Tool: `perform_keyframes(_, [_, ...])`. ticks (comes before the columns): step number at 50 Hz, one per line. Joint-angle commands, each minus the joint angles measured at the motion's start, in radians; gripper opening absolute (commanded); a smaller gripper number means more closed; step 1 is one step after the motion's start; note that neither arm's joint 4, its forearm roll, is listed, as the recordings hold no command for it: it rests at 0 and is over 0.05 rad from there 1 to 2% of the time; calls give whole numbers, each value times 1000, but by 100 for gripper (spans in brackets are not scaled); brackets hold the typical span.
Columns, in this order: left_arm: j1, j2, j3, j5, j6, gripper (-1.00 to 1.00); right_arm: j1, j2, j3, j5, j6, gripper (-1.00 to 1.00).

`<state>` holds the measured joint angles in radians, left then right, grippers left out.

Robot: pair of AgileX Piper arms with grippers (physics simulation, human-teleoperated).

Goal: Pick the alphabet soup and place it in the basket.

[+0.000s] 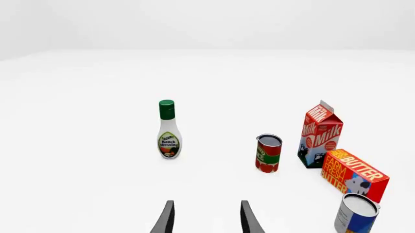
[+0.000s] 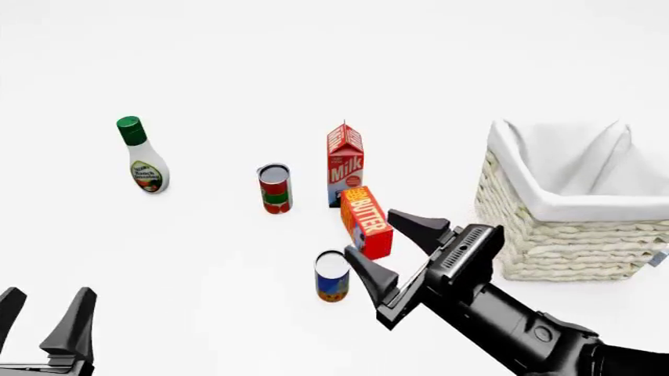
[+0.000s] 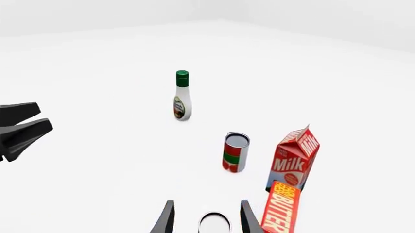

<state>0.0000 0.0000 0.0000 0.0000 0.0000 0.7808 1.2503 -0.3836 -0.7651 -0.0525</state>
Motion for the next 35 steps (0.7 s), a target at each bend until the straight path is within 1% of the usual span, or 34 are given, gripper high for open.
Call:
perform_keyframes(1, [0, 0, 0, 0, 0, 100, 1, 73, -7, -46, 12, 100])
perform_keyframes(13, [0, 0, 0, 0, 0, 100, -9, 149, -18, -86, 23, 100])
perform_keyframes(35, [0, 0, 0, 0, 0, 100, -30, 228, -29, -128, 35, 100])
